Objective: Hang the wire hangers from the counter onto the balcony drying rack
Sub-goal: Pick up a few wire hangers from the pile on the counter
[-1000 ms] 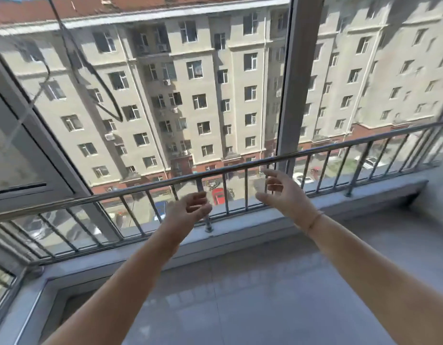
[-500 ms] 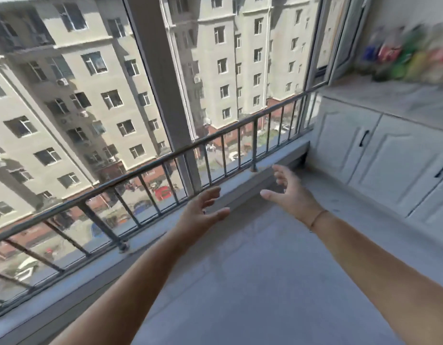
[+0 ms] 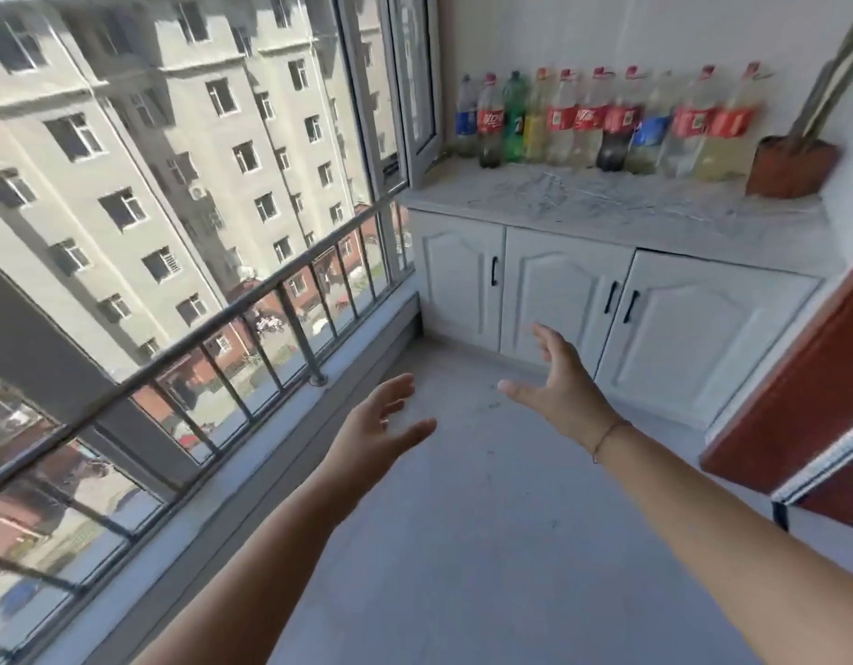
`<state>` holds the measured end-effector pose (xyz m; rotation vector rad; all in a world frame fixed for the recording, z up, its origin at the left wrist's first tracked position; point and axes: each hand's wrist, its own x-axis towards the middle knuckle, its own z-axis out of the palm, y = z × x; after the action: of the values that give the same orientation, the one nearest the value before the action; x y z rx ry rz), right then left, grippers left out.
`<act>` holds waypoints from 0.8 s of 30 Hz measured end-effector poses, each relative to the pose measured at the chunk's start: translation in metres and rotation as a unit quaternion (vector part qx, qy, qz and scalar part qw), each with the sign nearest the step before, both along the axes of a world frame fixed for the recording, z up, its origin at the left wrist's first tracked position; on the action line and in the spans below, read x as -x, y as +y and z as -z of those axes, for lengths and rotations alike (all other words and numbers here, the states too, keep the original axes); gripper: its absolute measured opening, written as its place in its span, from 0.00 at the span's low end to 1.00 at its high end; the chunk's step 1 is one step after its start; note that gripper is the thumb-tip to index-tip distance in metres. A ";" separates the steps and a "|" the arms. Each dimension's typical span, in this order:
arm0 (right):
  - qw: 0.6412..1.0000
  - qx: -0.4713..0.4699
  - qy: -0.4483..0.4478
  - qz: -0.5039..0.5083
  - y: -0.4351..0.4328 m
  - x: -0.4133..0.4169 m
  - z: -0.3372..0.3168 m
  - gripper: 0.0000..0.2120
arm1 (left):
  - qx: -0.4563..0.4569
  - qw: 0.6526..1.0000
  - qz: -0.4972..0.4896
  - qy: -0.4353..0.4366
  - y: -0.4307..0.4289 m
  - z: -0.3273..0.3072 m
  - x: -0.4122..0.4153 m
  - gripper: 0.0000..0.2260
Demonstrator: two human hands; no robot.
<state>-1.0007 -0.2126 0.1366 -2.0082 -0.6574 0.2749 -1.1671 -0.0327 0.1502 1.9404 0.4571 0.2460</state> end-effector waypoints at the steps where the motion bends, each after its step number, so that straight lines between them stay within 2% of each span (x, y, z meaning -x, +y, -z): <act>1: 1.000 0.000 0.002 0.016 -0.006 -0.015 0.002 0.40 | 0.000 1.000 0.012 0.000 -0.001 0.000 -0.019 0.28; 11: 0.988 -0.017 0.005 0.154 -0.015 -0.182 0.008 0.39 | 0.016 0.994 0.108 -0.003 0.024 0.011 -0.236 0.25; 18: 0.967 -0.047 0.004 0.251 -0.013 -0.309 -0.011 0.28 | 0.027 0.985 0.170 -0.014 0.044 -0.009 -0.399 0.22; 24: 0.947 -0.059 0.013 0.315 -0.039 -0.399 -0.006 0.26 | 0.032 0.978 0.204 -0.021 0.030 -0.008 -0.521 0.18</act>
<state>-0.6019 -0.2513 0.1423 -1.9822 0.0081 -0.1208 -0.6458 -0.0031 0.1580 1.9133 0.0332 0.0056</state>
